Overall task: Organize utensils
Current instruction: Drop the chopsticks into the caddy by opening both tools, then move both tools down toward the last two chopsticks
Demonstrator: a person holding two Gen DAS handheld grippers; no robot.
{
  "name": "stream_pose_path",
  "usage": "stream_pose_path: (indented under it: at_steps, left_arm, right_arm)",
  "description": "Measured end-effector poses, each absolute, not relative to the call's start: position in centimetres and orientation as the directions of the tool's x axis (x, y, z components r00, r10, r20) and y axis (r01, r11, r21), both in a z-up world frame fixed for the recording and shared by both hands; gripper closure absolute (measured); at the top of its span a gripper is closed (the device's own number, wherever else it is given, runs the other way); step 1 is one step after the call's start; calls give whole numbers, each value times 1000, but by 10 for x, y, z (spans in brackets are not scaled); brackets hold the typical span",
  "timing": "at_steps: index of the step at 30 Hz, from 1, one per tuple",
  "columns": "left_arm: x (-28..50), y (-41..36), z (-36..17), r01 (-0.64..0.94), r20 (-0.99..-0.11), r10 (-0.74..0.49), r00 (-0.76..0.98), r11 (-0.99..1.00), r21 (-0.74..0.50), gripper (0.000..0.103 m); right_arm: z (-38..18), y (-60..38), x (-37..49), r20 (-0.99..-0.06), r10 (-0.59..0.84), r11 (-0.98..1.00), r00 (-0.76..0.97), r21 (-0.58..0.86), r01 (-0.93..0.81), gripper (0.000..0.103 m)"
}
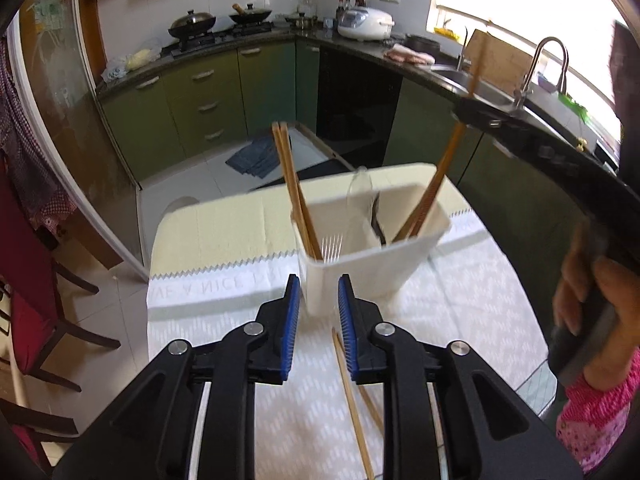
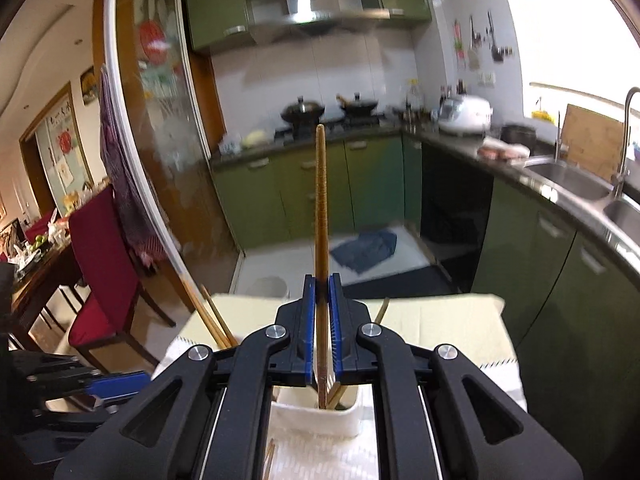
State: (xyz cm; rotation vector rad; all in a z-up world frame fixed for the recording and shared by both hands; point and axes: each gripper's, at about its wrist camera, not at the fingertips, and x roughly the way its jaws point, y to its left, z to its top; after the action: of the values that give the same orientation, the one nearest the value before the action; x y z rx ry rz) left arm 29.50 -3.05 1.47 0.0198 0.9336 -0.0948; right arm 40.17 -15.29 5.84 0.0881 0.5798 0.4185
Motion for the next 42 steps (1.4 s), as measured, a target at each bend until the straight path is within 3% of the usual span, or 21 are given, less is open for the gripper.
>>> stream_pose_path:
  at_steps: [8, 11, 17, 22, 33, 42]
  left_arm:
    - [283, -32, -6, 101, -842, -71, 534, 995, -20, 84]
    - [279, -33, -17, 102, -857, -78, 510, 994, -29, 83]
    - [270, -39, -58, 93, -898, -86, 431, 994, -51, 82]
    - [273, -47, -106, 74, -944, -112, 311, 993, -93, 82]
    - [278, -63, -156, 63, -974, -46, 222, 997, -33, 82]
    - [284, -72, -171, 64, -978, -12, 206, 998, 2, 91]
  right_arm:
    - [26, -146, 401, -571, 389, 917, 723, 161, -366, 92]
    - [28, -152, 384, -559, 393, 915, 730, 159, -371, 85]
    - [22, -177, 319, -534, 421, 904, 733, 176, -391, 83]
    - [-24, -189, 284, -611, 414, 901, 675, 171, -399, 83]
    - [-106, -230, 252, -683, 423, 905, 596, 282, -318, 83]
    - [-95, -238, 260, -685, 410, 911, 602, 280, -301, 83]
